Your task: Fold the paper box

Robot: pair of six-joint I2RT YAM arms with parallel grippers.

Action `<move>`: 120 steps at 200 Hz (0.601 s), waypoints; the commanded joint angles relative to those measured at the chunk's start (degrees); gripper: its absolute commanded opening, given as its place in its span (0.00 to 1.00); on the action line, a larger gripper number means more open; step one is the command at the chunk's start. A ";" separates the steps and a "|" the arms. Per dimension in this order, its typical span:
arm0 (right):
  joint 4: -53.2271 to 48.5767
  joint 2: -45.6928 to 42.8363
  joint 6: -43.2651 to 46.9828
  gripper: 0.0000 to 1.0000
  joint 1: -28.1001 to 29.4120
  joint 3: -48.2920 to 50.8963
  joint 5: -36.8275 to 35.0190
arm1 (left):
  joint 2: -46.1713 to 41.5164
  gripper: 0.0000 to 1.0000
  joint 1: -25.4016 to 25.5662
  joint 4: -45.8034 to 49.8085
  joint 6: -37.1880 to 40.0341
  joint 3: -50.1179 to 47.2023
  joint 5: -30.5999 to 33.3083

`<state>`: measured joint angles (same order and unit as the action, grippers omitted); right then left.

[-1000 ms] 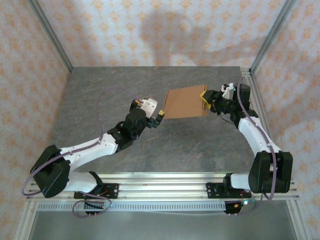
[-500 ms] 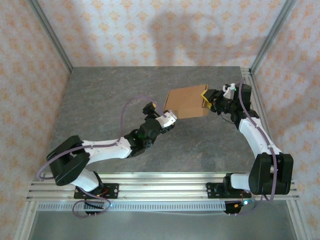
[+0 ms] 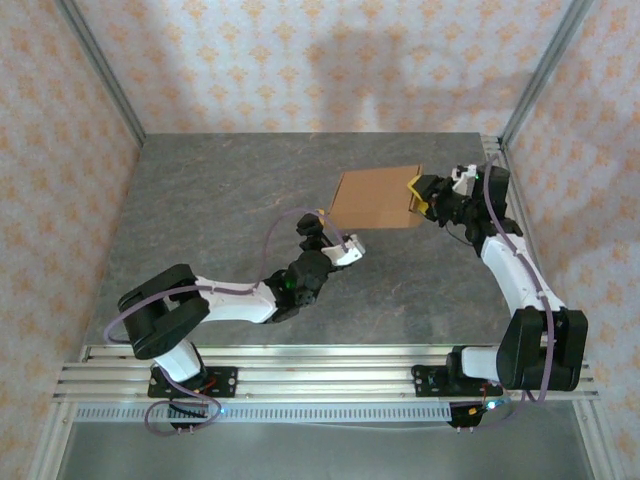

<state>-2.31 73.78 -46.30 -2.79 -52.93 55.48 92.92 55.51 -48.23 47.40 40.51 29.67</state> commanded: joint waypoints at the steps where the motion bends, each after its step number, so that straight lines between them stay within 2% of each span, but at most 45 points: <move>1: 0.85 -0.13 0.43 0.33 -0.21 -2.44 1.81 | -3.64 1.00 0.38 -0.76 -2.92 -0.77 1.59; 34: 1.39 -0.54 -0.50 0.33 -0.20 -1.66 4.17 | -1.77 1.00 -0.31 -3.48 -0.83 0.13 2.73; 75: -2.25 -1.03 -1.44 0.31 -0.20 -1.92 6.17 | 2.56 1.00 -1.60 -6.97 5.81 3.22 2.33; 120: -4.22 -1.96 -0.50 0.30 -0.19 -1.65 8.00 | 5.25 1.00 -3.01 -6.93 7.04 8.38 3.33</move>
<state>-4.75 73.76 -46.96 -2.79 -53.39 60.99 97.65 53.49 -51.75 52.64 45.65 31.38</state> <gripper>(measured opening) 0.402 0.998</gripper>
